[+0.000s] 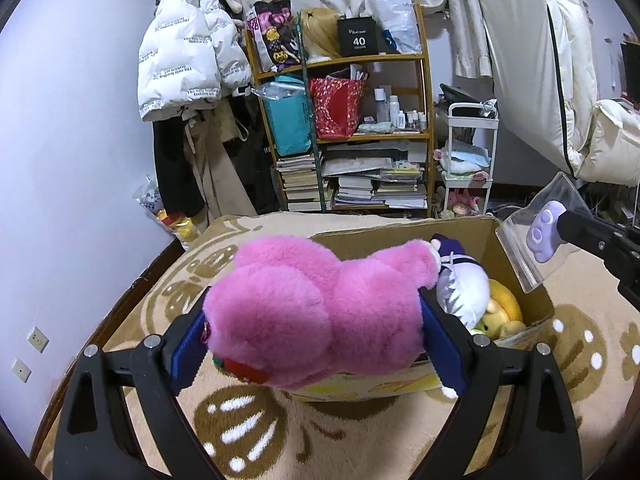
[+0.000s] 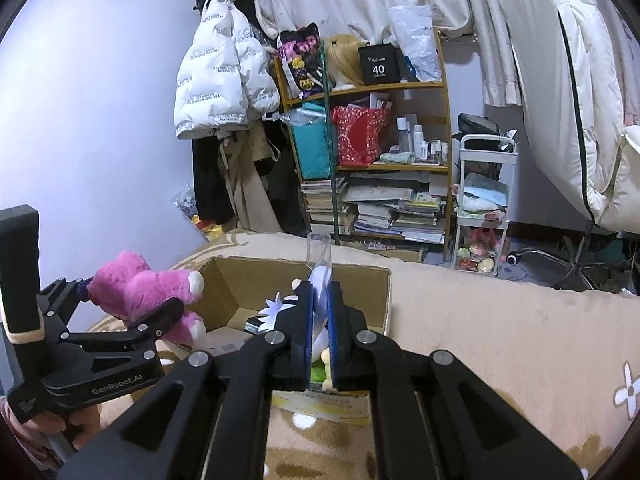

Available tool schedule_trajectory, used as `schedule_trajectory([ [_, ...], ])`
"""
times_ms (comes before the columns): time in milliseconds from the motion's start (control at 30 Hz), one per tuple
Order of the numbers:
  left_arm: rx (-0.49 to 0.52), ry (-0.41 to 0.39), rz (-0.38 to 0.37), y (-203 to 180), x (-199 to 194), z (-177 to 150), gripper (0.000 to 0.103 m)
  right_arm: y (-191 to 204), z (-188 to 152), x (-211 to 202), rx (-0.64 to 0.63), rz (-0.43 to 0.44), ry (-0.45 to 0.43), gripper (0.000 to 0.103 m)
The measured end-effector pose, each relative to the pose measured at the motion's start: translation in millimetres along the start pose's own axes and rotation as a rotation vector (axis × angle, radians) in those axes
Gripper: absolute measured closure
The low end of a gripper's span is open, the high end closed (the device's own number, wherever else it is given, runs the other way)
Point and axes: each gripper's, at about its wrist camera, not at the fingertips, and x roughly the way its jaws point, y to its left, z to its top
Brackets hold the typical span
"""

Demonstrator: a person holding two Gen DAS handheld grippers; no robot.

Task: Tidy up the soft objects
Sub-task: 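Carry the pink bear and bagged toy over the box and lower them, then open both grippers to drop the items into the box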

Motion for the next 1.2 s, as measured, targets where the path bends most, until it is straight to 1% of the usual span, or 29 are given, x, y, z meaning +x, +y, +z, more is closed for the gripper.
schedule_trajectory([
  [233,0.009,0.036,-0.012,0.2,21.2,-0.9,0.011,-1.8,-2.3,21.3,-0.041,-0.017,0.035,0.096],
  [533,-0.009,0.057,-0.030,2.3,32.2,-0.8,0.010,-4.1,-3.3,33.3,-0.060,-0.047,0.031,0.096],
  [633,-0.019,0.064,-0.043,3.6,34.8,-0.4,0.009,-5.4,-3.5,34.1,-0.052,-0.040,0.036,0.095],
  [767,-0.021,0.100,-0.057,2.9,39.9,-2.7,0.008,-6.6,-6.0,38.2,-0.045,-0.015,0.059,0.094],
  [933,-0.006,0.115,-0.059,-0.8,43.1,-3.8,0.005,-8.7,-8.7,41.9,-0.029,0.006,0.077,0.093],
  [967,-0.008,0.119,-0.061,-0.8,43.8,-3.8,0.004,-9.6,-9.3,41.8,-0.023,0.010,0.080,0.093],
  [1100,-0.022,0.117,-0.063,1.2,43.3,-3.3,0.004,-11.5,-9.5,40.6,-0.015,0.022,0.079,0.093],
  [1133,-0.026,0.120,-0.060,2.1,43.0,-3.5,0.004,-13.2,-9.7,39.8,-0.015,0.026,0.078,0.092],
  [1200,-0.035,0.123,-0.053,4.0,41.9,-4.2,0.004,-13.6,-9.3,38.6,-0.014,0.024,0.075,0.087],
])
